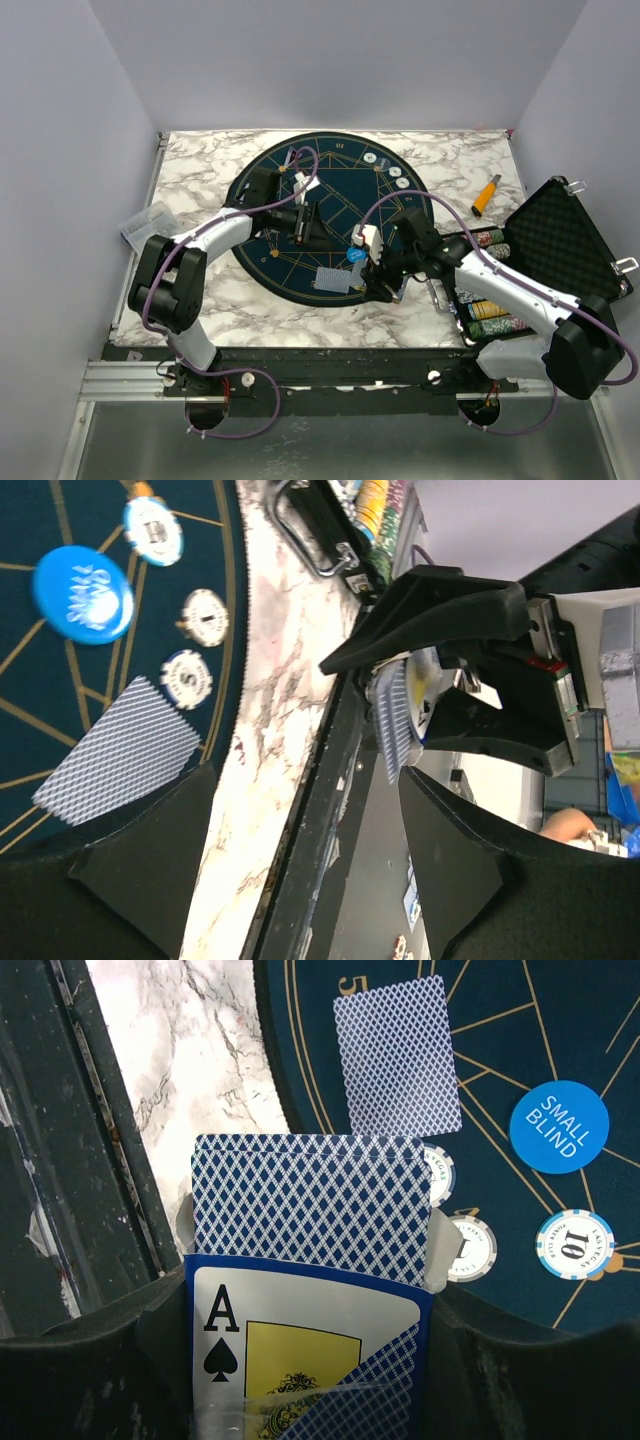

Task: Distribute texas hold em gaming equipment

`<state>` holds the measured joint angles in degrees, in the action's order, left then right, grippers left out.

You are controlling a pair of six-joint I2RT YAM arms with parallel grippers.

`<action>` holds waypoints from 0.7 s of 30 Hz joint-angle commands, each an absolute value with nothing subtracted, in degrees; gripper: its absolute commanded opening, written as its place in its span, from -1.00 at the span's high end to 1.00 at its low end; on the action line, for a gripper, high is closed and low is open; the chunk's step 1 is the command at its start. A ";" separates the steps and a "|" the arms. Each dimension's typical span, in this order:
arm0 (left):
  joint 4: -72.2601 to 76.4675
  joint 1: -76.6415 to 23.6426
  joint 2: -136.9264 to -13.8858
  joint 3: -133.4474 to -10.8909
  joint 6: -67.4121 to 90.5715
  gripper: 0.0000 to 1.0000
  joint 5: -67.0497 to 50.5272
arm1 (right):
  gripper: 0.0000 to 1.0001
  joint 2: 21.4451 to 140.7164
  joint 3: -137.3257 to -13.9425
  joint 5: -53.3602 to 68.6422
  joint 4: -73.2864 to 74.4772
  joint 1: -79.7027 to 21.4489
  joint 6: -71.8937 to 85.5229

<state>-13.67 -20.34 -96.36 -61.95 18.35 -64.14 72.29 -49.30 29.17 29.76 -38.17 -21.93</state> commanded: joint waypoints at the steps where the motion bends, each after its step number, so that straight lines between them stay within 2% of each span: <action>1: -5.37 -24.49 -98.28 -62.14 25.26 -0.51 -67.48 | 0.99 70.53 -50.88 29.11 30.22 -38.23 -22.81; 6: -3.88 -28.64 -100.40 -63.36 26.42 -0.40 -67.41 | 0.99 70.20 -51.04 29.73 30.28 -38.22 -22.20; 13: -3.07 -32.85 -101.24 -63.57 26.72 -0.36 -66.22 | 0.99 70.54 -51.37 30.36 29.93 -38.23 -21.72; 21: -3.70 -32.98 -103.43 -62.54 26.20 0.00 -65.14 | 0.99 69.73 -51.14 30.21 30.16 -38.21 -21.71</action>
<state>-3.86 -33.26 -102.24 -62.26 27.38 -65.73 71.50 -49.43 29.17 30.20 -38.17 -22.06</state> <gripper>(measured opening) 0.539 0.638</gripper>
